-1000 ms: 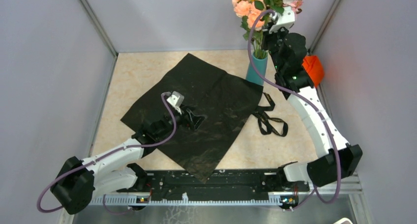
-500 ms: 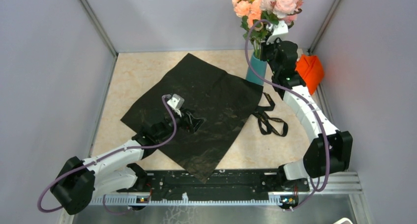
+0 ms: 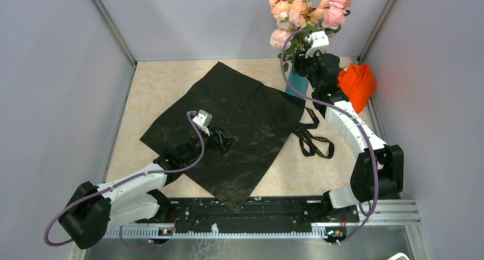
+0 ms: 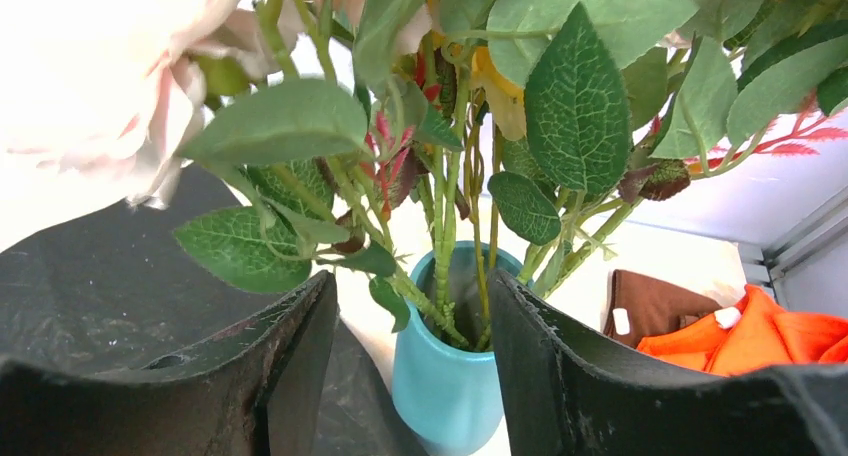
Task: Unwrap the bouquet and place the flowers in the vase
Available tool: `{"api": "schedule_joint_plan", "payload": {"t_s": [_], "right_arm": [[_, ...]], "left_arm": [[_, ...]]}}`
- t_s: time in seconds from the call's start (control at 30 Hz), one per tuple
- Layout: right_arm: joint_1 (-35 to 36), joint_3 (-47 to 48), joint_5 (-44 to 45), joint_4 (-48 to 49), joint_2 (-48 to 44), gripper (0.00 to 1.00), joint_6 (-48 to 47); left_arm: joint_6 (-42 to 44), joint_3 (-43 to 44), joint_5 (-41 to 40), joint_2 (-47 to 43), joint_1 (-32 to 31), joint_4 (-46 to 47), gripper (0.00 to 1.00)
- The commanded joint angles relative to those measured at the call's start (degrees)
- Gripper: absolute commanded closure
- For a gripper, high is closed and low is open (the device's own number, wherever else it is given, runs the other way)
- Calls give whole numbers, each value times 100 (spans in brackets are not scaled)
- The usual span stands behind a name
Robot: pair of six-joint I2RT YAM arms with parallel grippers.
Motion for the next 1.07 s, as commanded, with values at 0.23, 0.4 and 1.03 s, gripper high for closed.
{"api": "schedule_joint_plan", "payload": {"t_s": [0.23,0.4,1.03], "right_arm": [[24,-742,-90,615,-1222,43,176],[226,-1181,-91,545,-2005,43,212],[1941,-3510,510,440,-3586,42,888]], "left_arm": [[-378,-79,-459,-30,-38,183,15],[-985,319,-1316,362,-36,-286,2],[-1469,732,-1802,-110,-38,-1318,1]]}}
